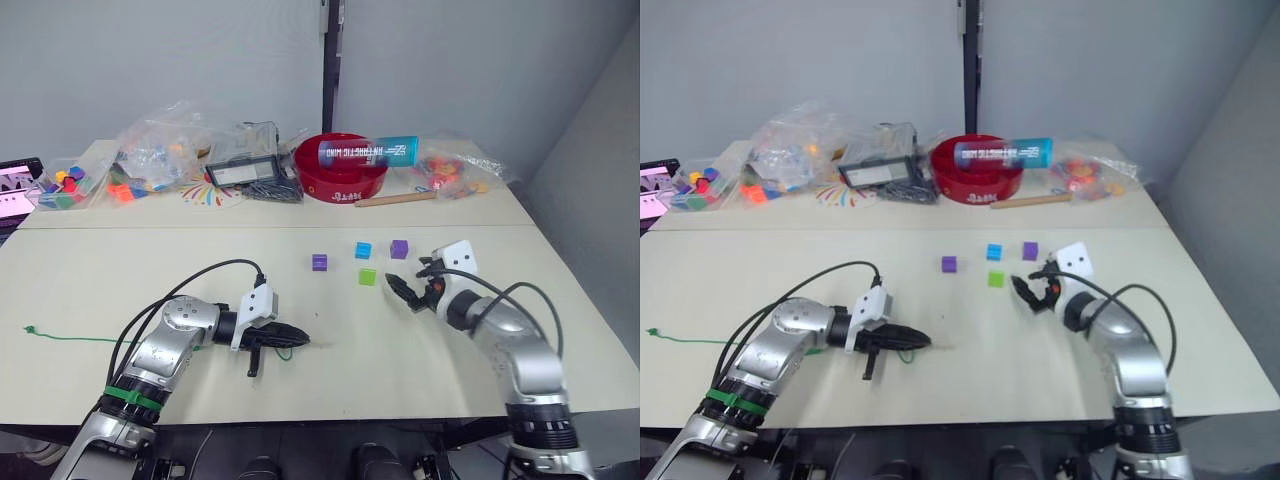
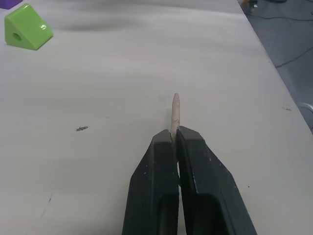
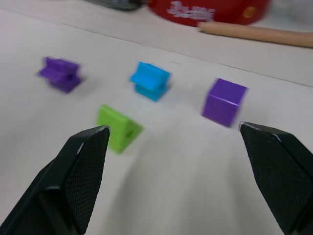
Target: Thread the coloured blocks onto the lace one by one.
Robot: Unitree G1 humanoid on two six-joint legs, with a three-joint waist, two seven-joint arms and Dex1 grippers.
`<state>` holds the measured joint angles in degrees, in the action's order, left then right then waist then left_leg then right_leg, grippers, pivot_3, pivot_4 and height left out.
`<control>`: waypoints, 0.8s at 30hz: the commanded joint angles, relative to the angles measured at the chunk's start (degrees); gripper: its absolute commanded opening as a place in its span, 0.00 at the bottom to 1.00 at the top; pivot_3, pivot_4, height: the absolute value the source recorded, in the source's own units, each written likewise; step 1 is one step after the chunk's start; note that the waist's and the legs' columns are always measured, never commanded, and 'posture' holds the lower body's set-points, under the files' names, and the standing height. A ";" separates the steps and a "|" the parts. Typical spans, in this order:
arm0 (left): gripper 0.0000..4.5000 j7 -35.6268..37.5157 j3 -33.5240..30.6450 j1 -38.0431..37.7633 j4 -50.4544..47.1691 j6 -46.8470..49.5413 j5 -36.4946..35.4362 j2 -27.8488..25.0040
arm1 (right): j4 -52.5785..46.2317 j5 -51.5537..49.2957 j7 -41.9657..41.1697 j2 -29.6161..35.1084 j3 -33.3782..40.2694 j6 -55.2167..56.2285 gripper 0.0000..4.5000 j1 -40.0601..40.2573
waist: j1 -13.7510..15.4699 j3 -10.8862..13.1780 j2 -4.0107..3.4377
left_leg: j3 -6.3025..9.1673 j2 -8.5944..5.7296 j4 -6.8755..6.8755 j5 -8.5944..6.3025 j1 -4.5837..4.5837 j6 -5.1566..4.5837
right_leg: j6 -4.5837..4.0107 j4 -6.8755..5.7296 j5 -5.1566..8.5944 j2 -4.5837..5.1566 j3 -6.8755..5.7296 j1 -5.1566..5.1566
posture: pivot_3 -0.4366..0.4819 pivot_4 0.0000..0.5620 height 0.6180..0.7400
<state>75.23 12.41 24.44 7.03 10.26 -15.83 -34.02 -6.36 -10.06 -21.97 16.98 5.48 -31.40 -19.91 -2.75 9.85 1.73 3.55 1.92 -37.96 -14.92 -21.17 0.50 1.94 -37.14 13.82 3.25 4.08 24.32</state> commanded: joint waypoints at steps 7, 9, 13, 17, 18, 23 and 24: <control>0.00 -0.19 -0.93 -0.32 -2.36 0.08 -0.40 -0.83 | 12.47 6.06 15.85 -7.00 1.15 10.92 0.99 -6.83 | 0.12 0.00 -0.02 | 0.00 -0.01 0.00 0.00 -0.02 0.00 | 0.01 0.02 -0.01 0.03 0.00 0.02 | 0.48 0.27 0.92; 0.00 -0.23 -0.98 -0.30 -2.29 -0.02 -0.38 -0.91 | 15.60 5.98 16.32 -7.66 0.83 12.76 0.99 -8.25 | 0.11 0.00 -0.02 | 0.00 -0.02 0.00 0.00 -0.03 0.00 | 0.01 0.02 -0.01 0.03 0.00 0.01 | 0.48 0.27 0.92; 0.00 -0.28 -1.05 -0.27 -1.91 -0.33 -0.23 -1.10 | 23.06 6.51 17.81 -9.24 0.16 16.85 0.99 -12.05 | -0.07 0.00 -0.03 | 0.00 -0.01 0.01 0.00 -0.02 0.00 | 0.00 0.02 -0.01 0.02 0.00 0.01 | 0.48 0.27 0.92; 0.00 -0.41 -1.18 -0.26 -1.79 -0.45 -0.15 -1.24 | 30.74 8.43 21.84 -9.60 0.59 20.86 0.99 -16.00 | -0.39 0.01 -0.04 | 0.00 -0.01 0.03 0.00 -0.02 0.00 | 0.00 0.01 -0.01 0.02 0.00 0.03 | 0.48 0.27 0.92; 0.00 -0.42 -1.21 -0.26 -1.79 -0.45 -0.17 -1.27 | 32.54 8.60 22.58 -9.61 0.75 21.70 0.99 -16.89 | -0.57 0.01 -0.03 | 0.00 -0.01 0.03 0.00 -0.02 0.00 | 0.00 0.00 -0.01 0.02 0.01 0.03 | 0.48 0.27 0.92; 0.00 -0.51 -1.20 -0.37 -1.89 -0.48 -0.19 -1.49 | 42.29 9.24 23.96 -9.74 0.34 25.60 0.99 -20.78 | -0.95 0.00 -0.04 | 0.02 -0.01 0.05 0.00 -0.01 0.00 | -0.01 0.00 -0.01 0.03 0.01 0.03 | 0.48 0.27 0.92; 0.00 -0.58 -1.24 -0.37 -1.93 -0.43 -0.18 -1.56 | 44.19 8.90 23.70 -9.69 0.54 26.16 0.99 -21.56 | -1.04 0.00 -0.04 | 0.02 -0.01 0.06 0.00 -0.02 0.00 | -0.01 0.00 -0.02 0.03 0.01 0.03 | 0.48 0.27 0.92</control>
<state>74.78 12.27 24.08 6.56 10.27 -15.82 -35.02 36.56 -1.29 1.53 7.20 5.34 -7.15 -40.01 -3.79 9.86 1.69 3.57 1.91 -37.89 -14.92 -21.18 0.50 1.93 -37.15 13.80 3.27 4.09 24.35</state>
